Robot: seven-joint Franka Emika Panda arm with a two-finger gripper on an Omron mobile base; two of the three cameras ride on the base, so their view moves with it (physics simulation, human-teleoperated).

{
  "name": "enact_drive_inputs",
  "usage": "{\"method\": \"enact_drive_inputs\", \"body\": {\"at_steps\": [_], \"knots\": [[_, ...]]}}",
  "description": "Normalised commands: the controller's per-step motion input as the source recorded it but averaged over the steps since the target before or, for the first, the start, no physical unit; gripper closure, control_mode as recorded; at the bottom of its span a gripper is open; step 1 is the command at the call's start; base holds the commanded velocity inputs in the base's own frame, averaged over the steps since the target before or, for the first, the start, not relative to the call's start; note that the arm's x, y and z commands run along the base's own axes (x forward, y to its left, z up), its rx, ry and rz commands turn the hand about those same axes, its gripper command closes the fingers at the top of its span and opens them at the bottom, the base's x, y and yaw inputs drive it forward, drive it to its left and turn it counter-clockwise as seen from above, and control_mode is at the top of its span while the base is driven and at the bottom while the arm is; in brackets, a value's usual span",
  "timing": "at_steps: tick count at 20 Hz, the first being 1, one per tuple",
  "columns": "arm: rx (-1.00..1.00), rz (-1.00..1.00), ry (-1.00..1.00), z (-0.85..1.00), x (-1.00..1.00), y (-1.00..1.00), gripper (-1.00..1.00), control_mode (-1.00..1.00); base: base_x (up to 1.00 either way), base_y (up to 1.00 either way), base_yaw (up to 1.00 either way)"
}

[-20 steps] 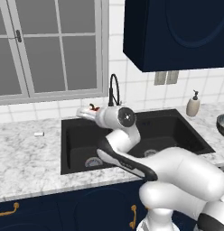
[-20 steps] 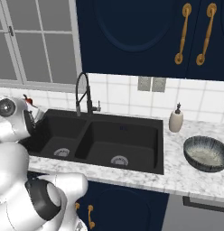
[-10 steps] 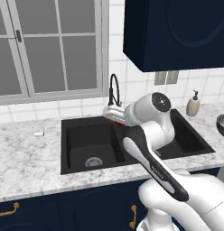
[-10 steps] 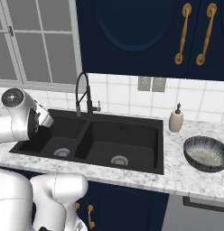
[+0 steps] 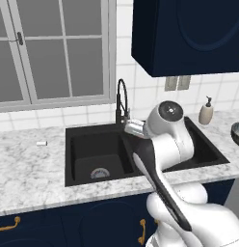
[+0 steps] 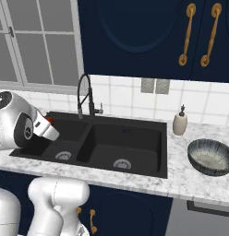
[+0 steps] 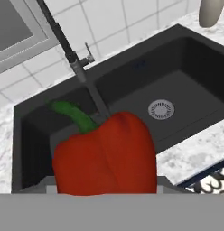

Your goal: Pick the bell pepper from the sink and place it in the bowl. Then pick the bowl and place it in the microwave. Then close the microwave door and press the start button.

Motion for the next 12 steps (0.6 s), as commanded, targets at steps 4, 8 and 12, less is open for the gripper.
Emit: {"method": "enact_drive_inputs", "body": {"at_steps": [4,8,12], "knots": [[-0.07,-0.09,0.28,0.0,0.0,-1.0,1.0,-1.0,0.0,0.0,0.0],[-0.11,-0.09,0.28,0.0,0.0,-1.0,1.0,-1.0,0.0,0.0,0.0],[-0.06,-0.07,0.13,-0.18,0.0,-1.0,1.0,-1.0,0.0,0.0,0.0]]}}
